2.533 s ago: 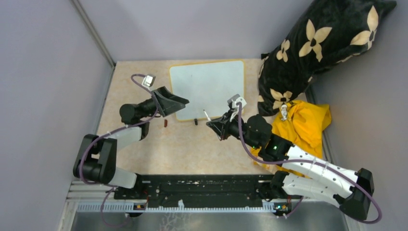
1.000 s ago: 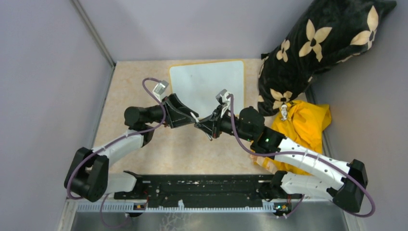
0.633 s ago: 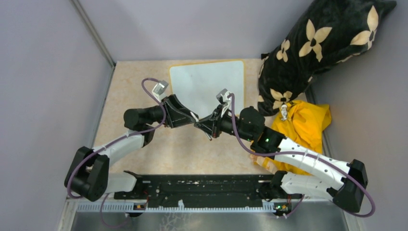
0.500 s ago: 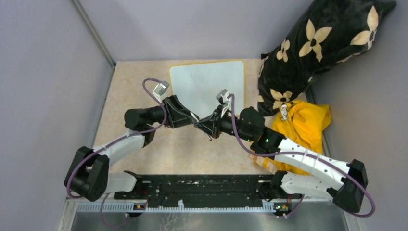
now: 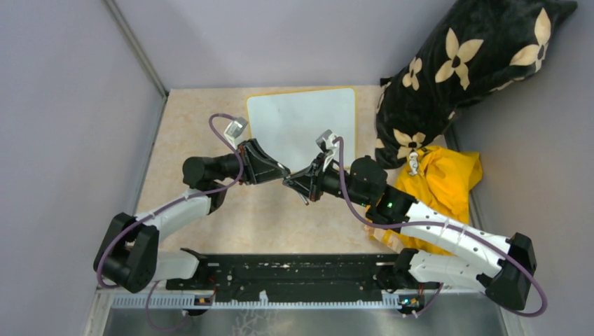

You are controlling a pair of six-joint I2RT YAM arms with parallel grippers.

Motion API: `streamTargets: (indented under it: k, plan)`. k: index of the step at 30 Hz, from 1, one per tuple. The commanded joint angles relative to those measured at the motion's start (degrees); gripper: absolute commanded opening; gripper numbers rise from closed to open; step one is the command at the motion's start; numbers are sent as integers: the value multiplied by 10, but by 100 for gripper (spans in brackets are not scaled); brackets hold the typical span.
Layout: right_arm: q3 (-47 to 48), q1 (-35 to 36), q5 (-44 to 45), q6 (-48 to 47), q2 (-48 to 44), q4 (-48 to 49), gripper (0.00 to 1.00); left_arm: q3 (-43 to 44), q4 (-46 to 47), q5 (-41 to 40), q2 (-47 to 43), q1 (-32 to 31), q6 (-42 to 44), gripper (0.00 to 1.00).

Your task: Write a sentence on the whiteboard

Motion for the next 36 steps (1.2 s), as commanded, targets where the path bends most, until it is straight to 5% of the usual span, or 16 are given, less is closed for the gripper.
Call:
streamTargets:
  k: [1,6,9,16,20,24,29,33,36]
  plan:
    - [-4,-3,1,-1,-10,15,0,19,6,-6,-11,-5,12,22]
    - [-4,-4,1,-1,-11,13,0,21,-5,-15,-15,-5,13,40]
    - [-5,-3,1,-1,-12,14,0,21,-16,-18,-20,-5,20,40]
    - [-6,-3,1,-2,-12,15,0,20,-23,-21,-25,-5,24,23]
    - [-5,-3,2,2,-12,14,0,20,-26,-21,-25,-5,24,0]
    - [-2,-3,4,11,-16,14,0,16,-28,-29,-31,-5,25,0]
    - [2,-3,16,35,-33,26,50,0,-69,-96,-67,-5,46,0]
    - [6,-3,45,79,-57,57,70,-16,-138,-207,-122,-5,57,0]
    - [14,-4,68,114,-69,80,74,-26,-177,-299,-167,-5,54,0]
